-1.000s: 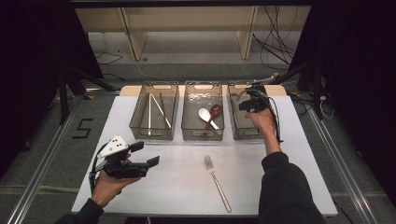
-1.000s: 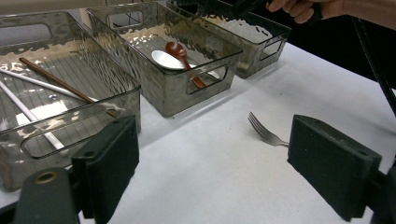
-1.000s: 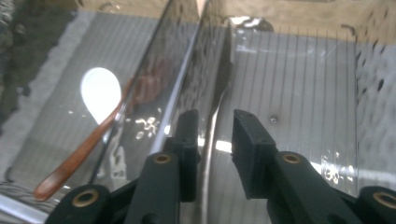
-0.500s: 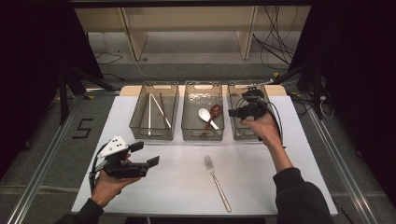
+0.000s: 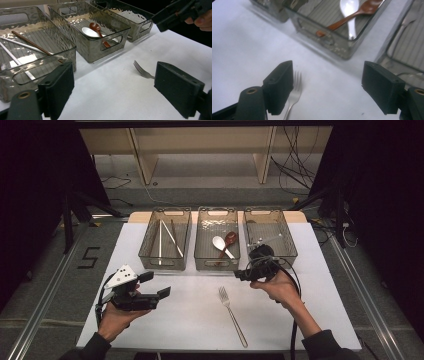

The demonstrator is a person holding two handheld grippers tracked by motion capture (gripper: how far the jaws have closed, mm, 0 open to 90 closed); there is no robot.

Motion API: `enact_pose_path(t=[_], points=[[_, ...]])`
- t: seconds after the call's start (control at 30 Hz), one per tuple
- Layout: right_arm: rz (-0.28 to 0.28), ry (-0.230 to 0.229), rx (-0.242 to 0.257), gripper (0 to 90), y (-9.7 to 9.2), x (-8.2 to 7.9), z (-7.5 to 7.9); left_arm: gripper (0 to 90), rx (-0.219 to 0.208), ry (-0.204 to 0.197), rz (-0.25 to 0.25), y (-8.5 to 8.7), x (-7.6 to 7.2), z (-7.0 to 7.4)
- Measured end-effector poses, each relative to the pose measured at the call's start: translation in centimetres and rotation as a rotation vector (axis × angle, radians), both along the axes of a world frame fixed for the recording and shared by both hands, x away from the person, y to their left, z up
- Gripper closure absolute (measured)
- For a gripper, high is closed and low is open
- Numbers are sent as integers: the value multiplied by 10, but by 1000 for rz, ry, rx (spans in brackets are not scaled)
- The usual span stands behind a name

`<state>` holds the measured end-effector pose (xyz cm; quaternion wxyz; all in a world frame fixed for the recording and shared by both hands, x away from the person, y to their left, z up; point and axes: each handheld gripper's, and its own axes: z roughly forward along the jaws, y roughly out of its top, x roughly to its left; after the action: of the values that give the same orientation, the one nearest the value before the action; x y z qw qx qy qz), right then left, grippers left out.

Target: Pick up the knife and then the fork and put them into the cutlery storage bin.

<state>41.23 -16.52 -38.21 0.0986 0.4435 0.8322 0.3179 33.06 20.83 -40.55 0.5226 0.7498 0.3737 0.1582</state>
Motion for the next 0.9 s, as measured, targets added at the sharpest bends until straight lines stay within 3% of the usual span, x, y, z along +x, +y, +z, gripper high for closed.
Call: enact_pose_path(t=[0.47, 0.9], points=[[105, 99, -92, 281, 24, -31, -27, 156, -1, -2, 0, 1, 0, 0], [151, 131, -172, 313, 32, -45, -42, 156, -2, -2, 1, 0, 0, 0]])
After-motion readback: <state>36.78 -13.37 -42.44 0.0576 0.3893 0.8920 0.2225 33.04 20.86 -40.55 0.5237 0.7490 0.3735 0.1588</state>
